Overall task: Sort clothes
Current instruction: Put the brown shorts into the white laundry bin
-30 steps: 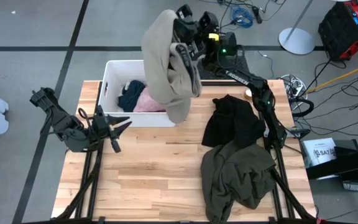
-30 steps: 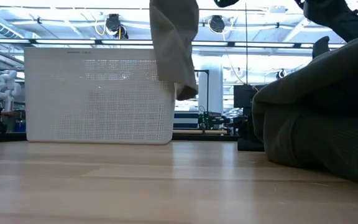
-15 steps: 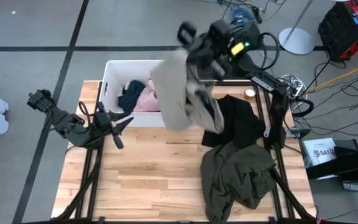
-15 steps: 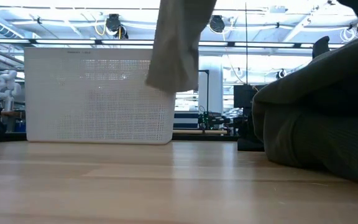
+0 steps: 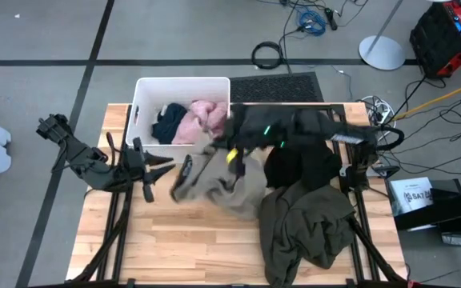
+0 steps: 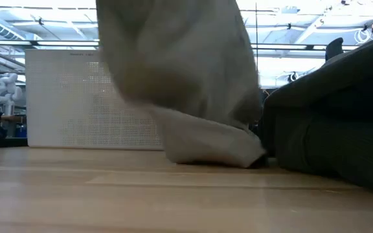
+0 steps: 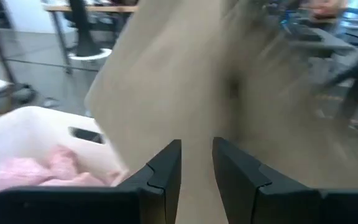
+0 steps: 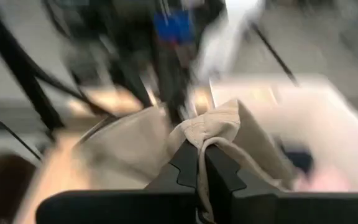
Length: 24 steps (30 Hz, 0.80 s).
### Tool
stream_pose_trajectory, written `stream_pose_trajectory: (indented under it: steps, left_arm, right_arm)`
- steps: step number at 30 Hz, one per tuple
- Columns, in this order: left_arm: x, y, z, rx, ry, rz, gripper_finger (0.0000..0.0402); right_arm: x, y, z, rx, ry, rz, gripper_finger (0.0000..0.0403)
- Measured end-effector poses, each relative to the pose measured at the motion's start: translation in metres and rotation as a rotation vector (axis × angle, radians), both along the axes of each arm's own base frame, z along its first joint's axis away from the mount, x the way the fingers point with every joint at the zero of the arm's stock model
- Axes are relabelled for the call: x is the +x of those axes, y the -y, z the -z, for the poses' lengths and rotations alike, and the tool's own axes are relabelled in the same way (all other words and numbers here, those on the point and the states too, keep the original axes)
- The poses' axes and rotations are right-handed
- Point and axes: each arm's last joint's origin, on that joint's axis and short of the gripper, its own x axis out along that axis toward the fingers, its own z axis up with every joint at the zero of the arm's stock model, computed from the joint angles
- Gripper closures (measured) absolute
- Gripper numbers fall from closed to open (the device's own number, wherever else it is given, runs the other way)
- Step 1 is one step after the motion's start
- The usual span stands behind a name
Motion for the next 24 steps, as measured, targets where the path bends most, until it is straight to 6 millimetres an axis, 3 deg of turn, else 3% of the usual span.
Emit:
stream_pose_trajectory:
  steps: [6,12,17,20,24]
  left_arm:
    - [-0.006,0.009,0.008,-0.065,-0.058,0.112,0.0302]
    - [0.001,0.019,0.035,-0.168,-0.164,0.101,0.0302]
    - [0.017,0.034,0.072,-0.144,-0.273,0.087,0.0302]
    - [0.025,0.041,0.074,-0.158,-0.255,0.089,0.0302]
    - [0.032,0.052,0.080,-0.193,-0.303,0.176,0.0302]
  right_arm:
    - [0.005,-0.035,0.052,0.023,-0.354,0.122,0.0403]
    - [0.025,-0.079,0.114,0.102,-0.492,0.100,0.0403]
    - [0.046,-0.111,0.166,0.184,-0.348,0.049,0.0403]
    - [0.057,-0.122,0.184,0.240,-0.164,0.023,0.0403]
    - [0.059,-0.119,0.208,0.234,-0.080,0.133,0.0403]
